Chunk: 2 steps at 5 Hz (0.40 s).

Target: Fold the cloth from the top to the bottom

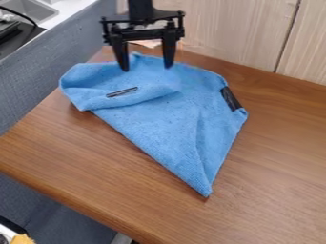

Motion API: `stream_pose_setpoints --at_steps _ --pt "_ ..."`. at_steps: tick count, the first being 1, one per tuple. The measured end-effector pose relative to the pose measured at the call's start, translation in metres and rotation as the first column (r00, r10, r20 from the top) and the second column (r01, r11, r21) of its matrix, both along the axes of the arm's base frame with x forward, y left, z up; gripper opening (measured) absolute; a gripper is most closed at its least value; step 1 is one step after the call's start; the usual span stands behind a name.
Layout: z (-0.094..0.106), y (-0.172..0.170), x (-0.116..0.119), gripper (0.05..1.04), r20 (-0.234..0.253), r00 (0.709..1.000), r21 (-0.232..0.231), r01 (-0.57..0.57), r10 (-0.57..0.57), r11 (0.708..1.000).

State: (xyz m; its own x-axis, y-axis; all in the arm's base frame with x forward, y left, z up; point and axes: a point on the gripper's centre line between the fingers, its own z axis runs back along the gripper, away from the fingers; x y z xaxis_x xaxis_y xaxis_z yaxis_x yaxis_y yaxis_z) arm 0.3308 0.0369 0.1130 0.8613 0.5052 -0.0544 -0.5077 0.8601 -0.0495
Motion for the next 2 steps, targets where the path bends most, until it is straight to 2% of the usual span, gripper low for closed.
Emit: stream_pose_setpoints --at_steps 1,2 --pt "0.008 0.001 0.021 1.001 0.098 0.993 0.008 -0.065 0.064 0.998" --pt "0.001 -0.001 0.042 1.001 0.186 0.941 -0.010 -0.286 0.282 0.958"
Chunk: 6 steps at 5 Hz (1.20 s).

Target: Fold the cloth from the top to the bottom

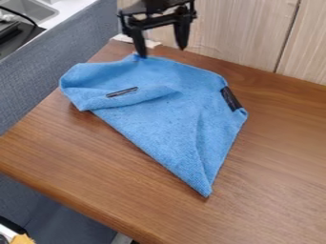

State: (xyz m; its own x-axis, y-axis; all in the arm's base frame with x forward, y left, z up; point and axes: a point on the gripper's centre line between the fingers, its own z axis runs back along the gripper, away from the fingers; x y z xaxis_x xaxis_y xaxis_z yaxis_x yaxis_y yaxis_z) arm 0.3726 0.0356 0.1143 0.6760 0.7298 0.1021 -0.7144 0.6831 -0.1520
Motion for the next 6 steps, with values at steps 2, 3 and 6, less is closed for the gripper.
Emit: stream_pose_setpoints --at_steps 2,3,6 --pt "-0.021 -0.004 0.024 1.001 -0.028 0.974 -0.040 -0.225 0.224 0.974" --pt "-0.038 -0.006 0.039 1.001 -0.071 0.964 -0.021 -0.258 0.256 0.966" --pt "-0.074 -0.005 0.059 0.660 -0.135 0.958 0.036 -0.250 0.253 0.968"
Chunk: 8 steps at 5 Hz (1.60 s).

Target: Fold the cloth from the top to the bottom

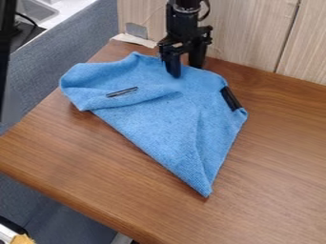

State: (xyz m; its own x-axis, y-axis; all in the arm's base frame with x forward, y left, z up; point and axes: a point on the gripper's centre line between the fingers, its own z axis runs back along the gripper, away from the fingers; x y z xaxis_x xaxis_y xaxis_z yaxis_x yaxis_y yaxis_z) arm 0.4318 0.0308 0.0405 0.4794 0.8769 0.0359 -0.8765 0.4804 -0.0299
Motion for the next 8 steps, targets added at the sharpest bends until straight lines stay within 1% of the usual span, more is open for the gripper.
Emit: stream_pose_setpoints --at_steps 1,2,3,4,5,6,7,8 --pt "-0.002 0.000 -0.001 0.358 -0.004 1.000 0.006 0.011 -0.011 1.000" --pt "-0.003 -0.001 -0.003 0.150 -0.008 1.000 0.002 0.021 -0.021 1.000" --pt "-0.002 -0.001 -0.006 0.059 -0.011 1.000 -0.001 0.029 -0.029 1.000" --pt "0.007 -0.003 -0.009 0.052 0.006 0.999 -0.006 0.038 -0.038 0.999" --pt "0.024 -0.004 -0.009 0.052 0.035 0.998 -0.014 0.052 -0.051 0.999" --pt "0.049 -0.006 -0.017 0.052 0.078 0.995 -0.014 0.058 -0.057 0.998" --pt "0.080 -0.010 -0.038 0.052 0.129 0.990 -0.048 0.065 -0.058 0.997" --pt "0.093 -0.008 -0.069 0.052 0.158 0.986 -0.058 0.070 -0.060 0.996"
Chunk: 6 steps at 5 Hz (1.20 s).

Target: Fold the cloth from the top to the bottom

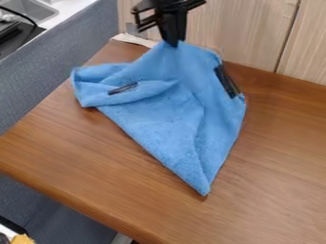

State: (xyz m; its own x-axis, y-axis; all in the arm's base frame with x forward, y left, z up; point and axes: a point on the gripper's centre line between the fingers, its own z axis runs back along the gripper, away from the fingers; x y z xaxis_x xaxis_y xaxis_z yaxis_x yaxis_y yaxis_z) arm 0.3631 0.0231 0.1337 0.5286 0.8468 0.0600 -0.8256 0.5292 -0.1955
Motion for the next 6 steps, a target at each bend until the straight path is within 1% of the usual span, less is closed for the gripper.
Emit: stream_pose_setpoints --at_steps 1,2,3,4,5,6 --pt "0.000 -0.003 -0.033 0.052 0.004 1.000 0.009 0.027 -0.027 1.000" --pt "-0.012 -0.006 -0.063 0.052 -0.008 0.997 0.009 0.082 -0.082 0.997" --pt "-0.034 -0.004 -0.085 0.052 -0.024 0.995 0.026 0.101 -0.100 0.995" --pt "-0.061 -0.007 -0.093 0.052 -0.027 0.992 0.021 0.120 -0.120 0.993" --pt "-0.089 -0.017 -0.096 0.052 -0.056 0.986 0.018 0.159 -0.158 0.987" --pt "-0.096 -0.016 -0.098 0.067 -0.081 0.985 0.026 0.156 -0.153 0.987"
